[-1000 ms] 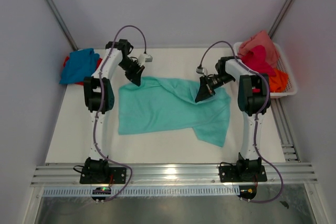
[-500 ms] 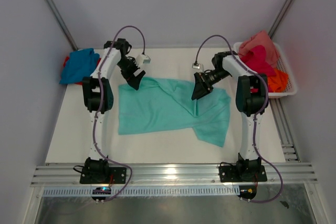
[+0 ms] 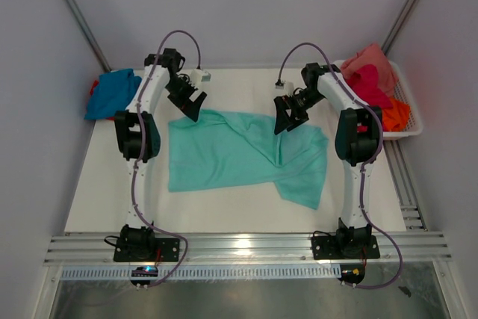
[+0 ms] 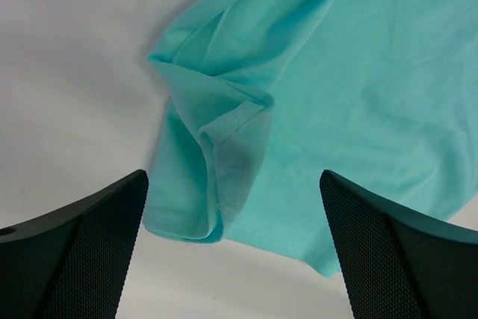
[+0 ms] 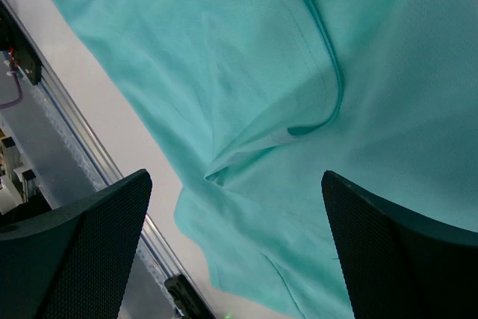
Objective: Fold and stack the t-shirts
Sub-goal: Fold the tshirt
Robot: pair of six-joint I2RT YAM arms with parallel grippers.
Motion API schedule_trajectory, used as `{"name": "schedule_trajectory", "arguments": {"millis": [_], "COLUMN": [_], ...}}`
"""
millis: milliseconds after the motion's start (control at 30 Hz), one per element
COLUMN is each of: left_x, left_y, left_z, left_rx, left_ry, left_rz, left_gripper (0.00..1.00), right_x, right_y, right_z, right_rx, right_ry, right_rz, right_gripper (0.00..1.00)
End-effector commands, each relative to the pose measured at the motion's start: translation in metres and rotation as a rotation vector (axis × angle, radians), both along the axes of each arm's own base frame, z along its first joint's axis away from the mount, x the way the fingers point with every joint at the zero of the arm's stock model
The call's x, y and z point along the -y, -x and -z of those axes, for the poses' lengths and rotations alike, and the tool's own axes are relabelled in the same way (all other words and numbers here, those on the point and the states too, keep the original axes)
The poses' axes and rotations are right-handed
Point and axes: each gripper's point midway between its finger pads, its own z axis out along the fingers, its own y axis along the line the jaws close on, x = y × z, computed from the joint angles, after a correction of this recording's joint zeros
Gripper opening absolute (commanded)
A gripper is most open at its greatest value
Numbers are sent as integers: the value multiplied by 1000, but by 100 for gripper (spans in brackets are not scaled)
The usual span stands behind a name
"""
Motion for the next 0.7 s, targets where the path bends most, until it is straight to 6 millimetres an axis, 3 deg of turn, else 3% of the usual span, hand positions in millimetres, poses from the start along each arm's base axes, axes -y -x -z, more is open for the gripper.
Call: {"name": "schedule_trajectory", "arguments": {"millis": [0,267,433,667], "left_x": [-6,-3,10,31], "left_y": [-21,-45,-53,-31], "left_z": [-34,-21,-18,-27], "left_rx": [98,137,131,74], "left_ry": [24,37,110,232], "left_rz": [-131,-195,-211,-85], "left_gripper": [99,99,99,98], "right_x": [6,-1,-14,-21], "right_y": [-6,-13,-21,-16], "right_z": [-12,-4,-1,1], "right_rx": [77,75,90,79], "right_ry": [61,47,40,30], "right_rz": [0,8,-16,-37], "right_gripper": [99,99,99,99]}}
